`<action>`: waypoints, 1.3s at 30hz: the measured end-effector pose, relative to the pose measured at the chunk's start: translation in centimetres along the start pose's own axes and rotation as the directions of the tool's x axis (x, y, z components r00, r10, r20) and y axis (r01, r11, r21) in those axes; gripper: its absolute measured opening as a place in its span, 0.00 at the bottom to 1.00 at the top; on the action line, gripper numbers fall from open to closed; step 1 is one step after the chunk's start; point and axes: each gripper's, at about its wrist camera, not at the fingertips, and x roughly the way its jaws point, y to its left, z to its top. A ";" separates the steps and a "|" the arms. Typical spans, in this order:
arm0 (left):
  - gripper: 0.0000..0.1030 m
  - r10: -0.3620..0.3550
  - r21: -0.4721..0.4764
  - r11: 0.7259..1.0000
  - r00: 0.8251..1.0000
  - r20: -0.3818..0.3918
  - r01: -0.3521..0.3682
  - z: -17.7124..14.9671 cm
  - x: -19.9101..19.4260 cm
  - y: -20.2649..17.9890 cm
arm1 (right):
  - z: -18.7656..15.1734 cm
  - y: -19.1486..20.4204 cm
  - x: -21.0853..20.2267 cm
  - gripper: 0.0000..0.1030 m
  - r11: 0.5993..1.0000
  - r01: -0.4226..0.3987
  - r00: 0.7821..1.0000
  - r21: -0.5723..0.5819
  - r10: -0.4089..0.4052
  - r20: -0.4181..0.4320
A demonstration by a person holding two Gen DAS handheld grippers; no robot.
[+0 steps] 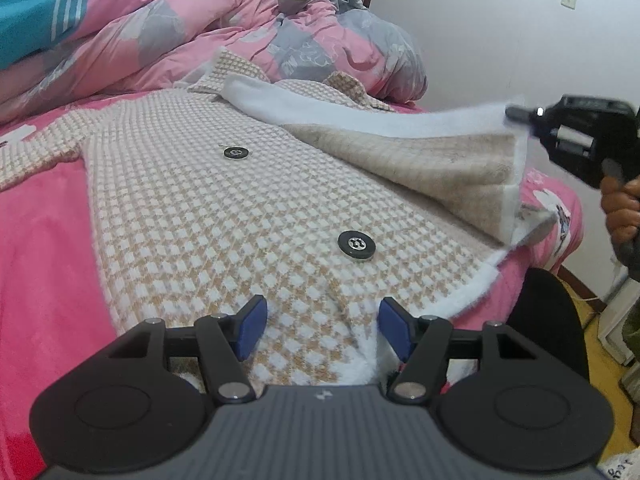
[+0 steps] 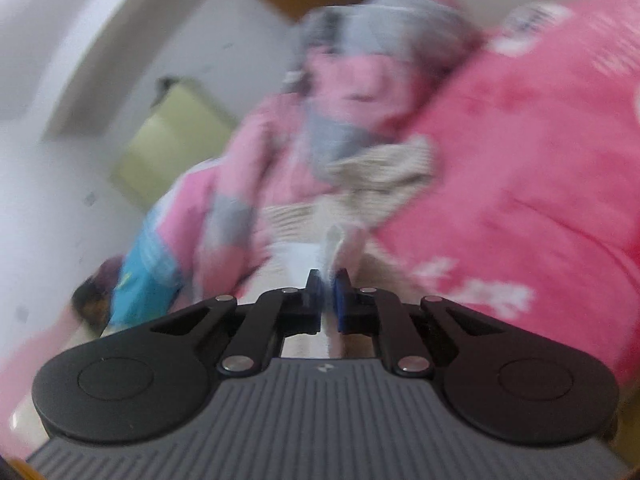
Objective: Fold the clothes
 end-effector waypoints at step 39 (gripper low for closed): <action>0.61 -0.140 0.086 0.987 0.987 0.080 0.133 2.0 -0.8 -2.2 | -5.9 -0.3 -3.7 0.29 1.000 -0.027 0.972 0.012 0.029 -0.231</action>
